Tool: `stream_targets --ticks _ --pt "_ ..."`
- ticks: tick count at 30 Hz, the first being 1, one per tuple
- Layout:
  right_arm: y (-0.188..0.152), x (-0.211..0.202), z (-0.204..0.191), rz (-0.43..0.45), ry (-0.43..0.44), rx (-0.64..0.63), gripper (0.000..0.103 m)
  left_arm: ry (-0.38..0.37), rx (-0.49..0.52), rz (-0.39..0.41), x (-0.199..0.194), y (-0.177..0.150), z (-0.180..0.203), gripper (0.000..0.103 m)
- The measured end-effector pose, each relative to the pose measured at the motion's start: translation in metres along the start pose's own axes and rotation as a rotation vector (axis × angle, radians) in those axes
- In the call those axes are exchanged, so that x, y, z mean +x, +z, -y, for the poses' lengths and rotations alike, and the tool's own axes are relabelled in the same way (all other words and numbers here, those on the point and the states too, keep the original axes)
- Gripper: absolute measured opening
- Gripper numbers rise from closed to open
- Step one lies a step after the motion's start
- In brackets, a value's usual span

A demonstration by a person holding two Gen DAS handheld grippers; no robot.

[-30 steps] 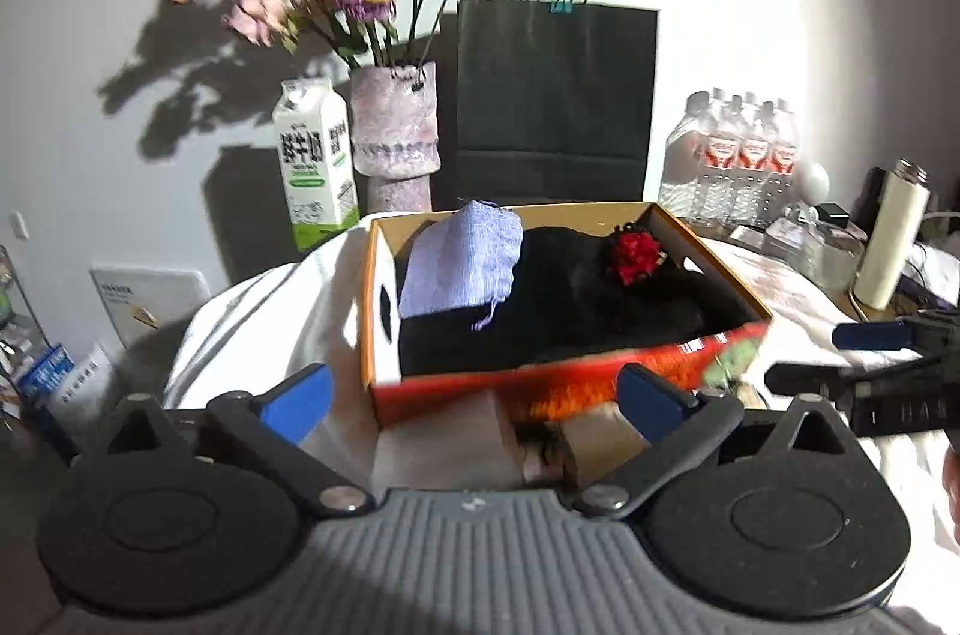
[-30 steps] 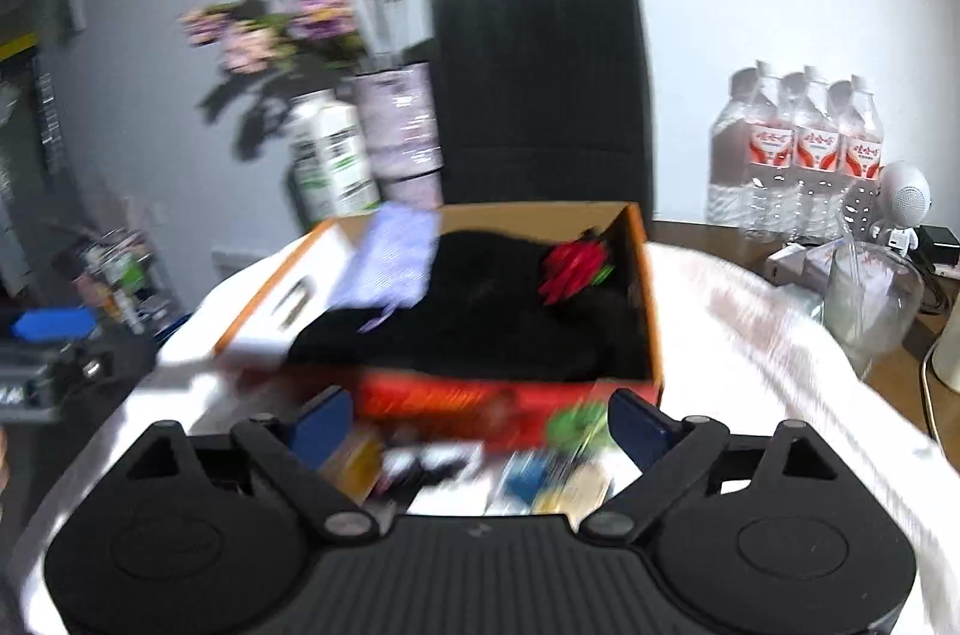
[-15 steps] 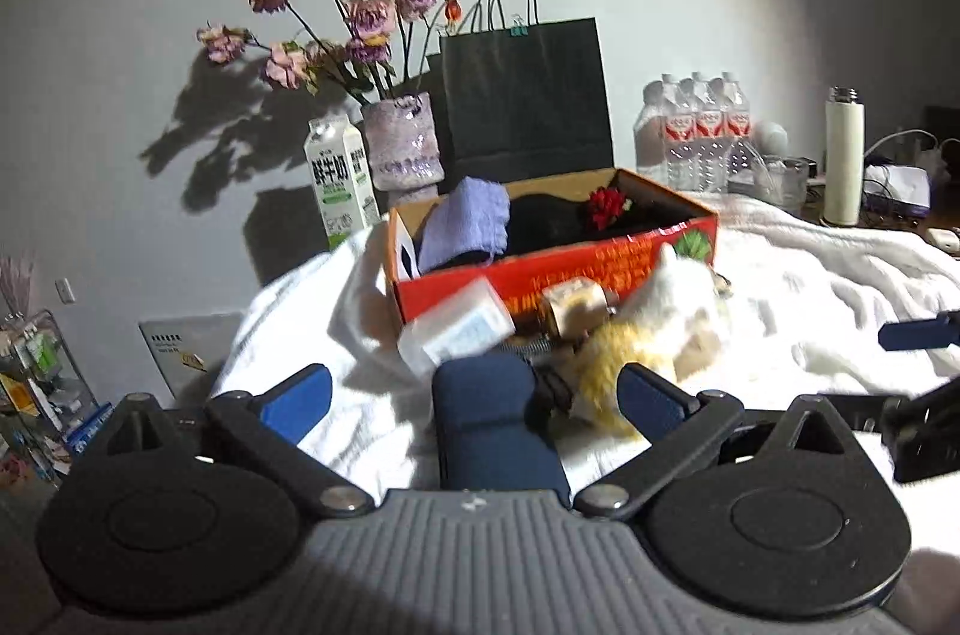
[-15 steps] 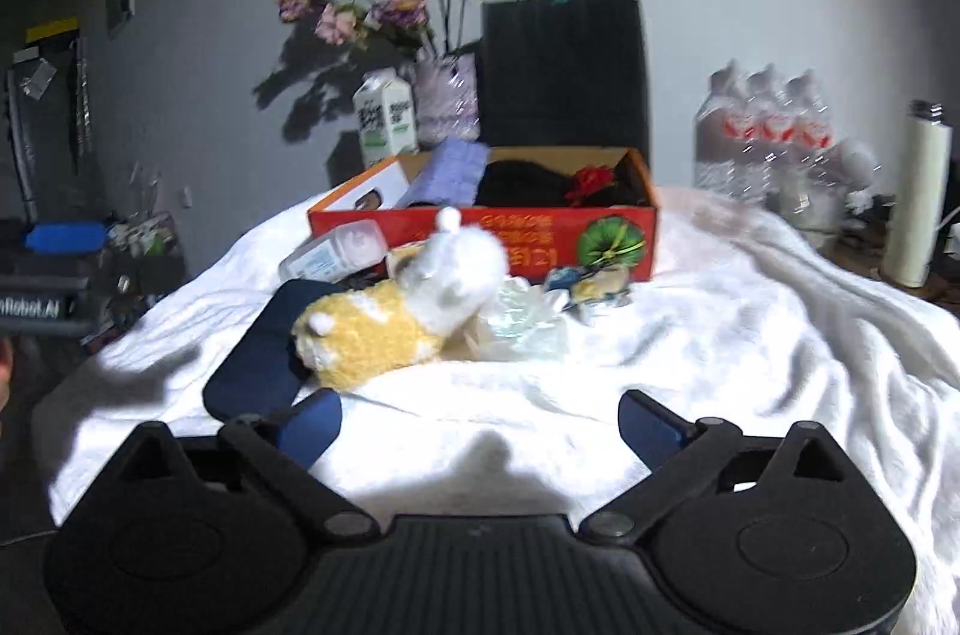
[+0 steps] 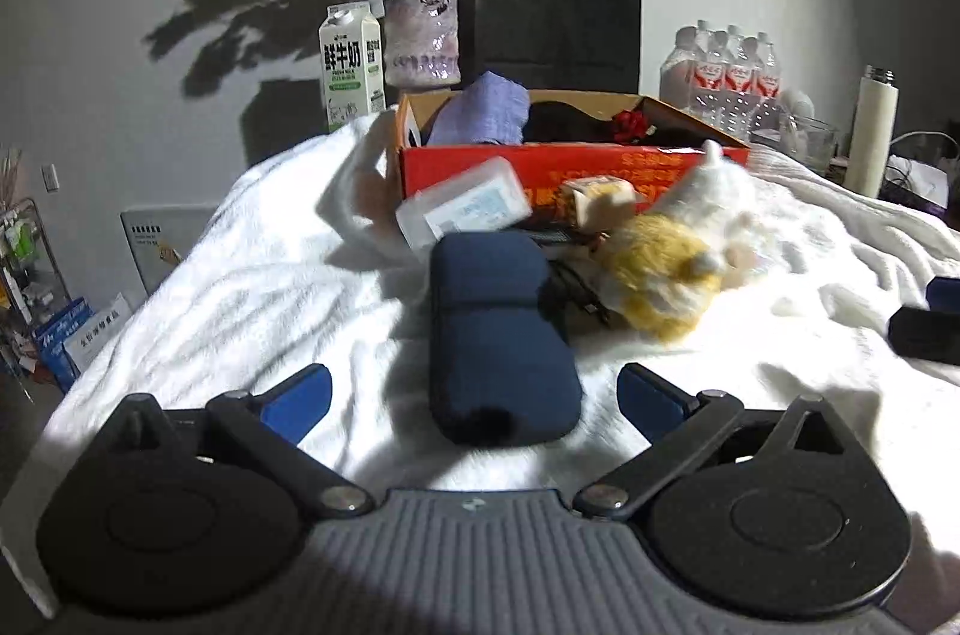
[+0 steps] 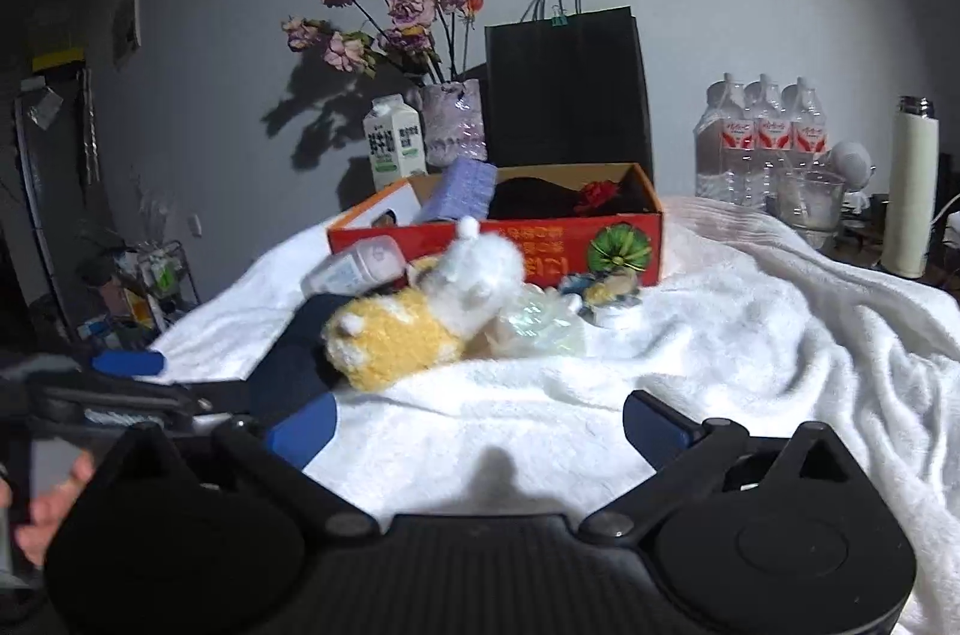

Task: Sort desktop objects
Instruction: 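Grasp the plush alpaca with the right tool while the left tool grasps the navy case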

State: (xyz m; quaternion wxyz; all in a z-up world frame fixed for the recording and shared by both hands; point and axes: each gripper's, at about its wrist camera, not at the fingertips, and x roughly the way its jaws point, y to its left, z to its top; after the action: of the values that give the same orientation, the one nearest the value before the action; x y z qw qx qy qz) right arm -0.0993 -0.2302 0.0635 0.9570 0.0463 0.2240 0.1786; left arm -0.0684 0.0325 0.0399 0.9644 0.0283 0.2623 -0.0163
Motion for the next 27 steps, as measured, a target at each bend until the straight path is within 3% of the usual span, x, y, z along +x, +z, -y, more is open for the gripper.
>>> stream_targets --ticks 3,5,7,10,13,16,17,20,25,27 --pt "0.015 0.021 -0.006 -0.008 0.047 0.024 0.094 0.0 0.014 -0.025 0.023 0.005 -0.004 0.103" --pt "0.026 0.041 -0.012 -0.018 0.052 0.04 0.092 -0.046 0.011 -0.04 0.037 0.009 -0.004 0.103" --pt "0.035 0.067 -0.017 -0.046 0.063 0.065 0.085 -0.096 0.014 -0.06 0.052 0.011 -0.002 0.103" --pt "0.042 0.11 -0.018 -0.123 0.087 0.167 0.075 -0.097 0.032 -0.085 0.073 0.012 0.003 0.101" --pt "0.042 0.142 -0.017 -0.166 0.081 0.243 0.073 -0.094 0.007 -0.109 0.087 0.014 -0.001 0.094" --pt "0.041 0.162 -0.02 -0.191 0.086 0.269 0.075 -0.12 -0.012 -0.12 0.092 0.016 -0.003 0.08" --pt "0.041 0.167 -0.021 -0.197 0.078 0.261 0.075 -0.13 -0.013 -0.125 0.092 0.016 -0.002 0.074" --pt "0.04 0.173 -0.019 -0.21 0.08 0.281 0.074 -0.109 0.029 -0.103 0.085 0.012 0.005 0.07" --pt "0.041 0.155 -0.013 -0.181 0.08 0.277 0.047 -0.117 0.014 -0.126 0.061 0.008 0.004 0.068" --pt "0.042 0.136 -0.01 -0.159 0.099 0.264 0.046 -0.13 -0.021 -0.134 0.045 0.005 -0.001 0.068"
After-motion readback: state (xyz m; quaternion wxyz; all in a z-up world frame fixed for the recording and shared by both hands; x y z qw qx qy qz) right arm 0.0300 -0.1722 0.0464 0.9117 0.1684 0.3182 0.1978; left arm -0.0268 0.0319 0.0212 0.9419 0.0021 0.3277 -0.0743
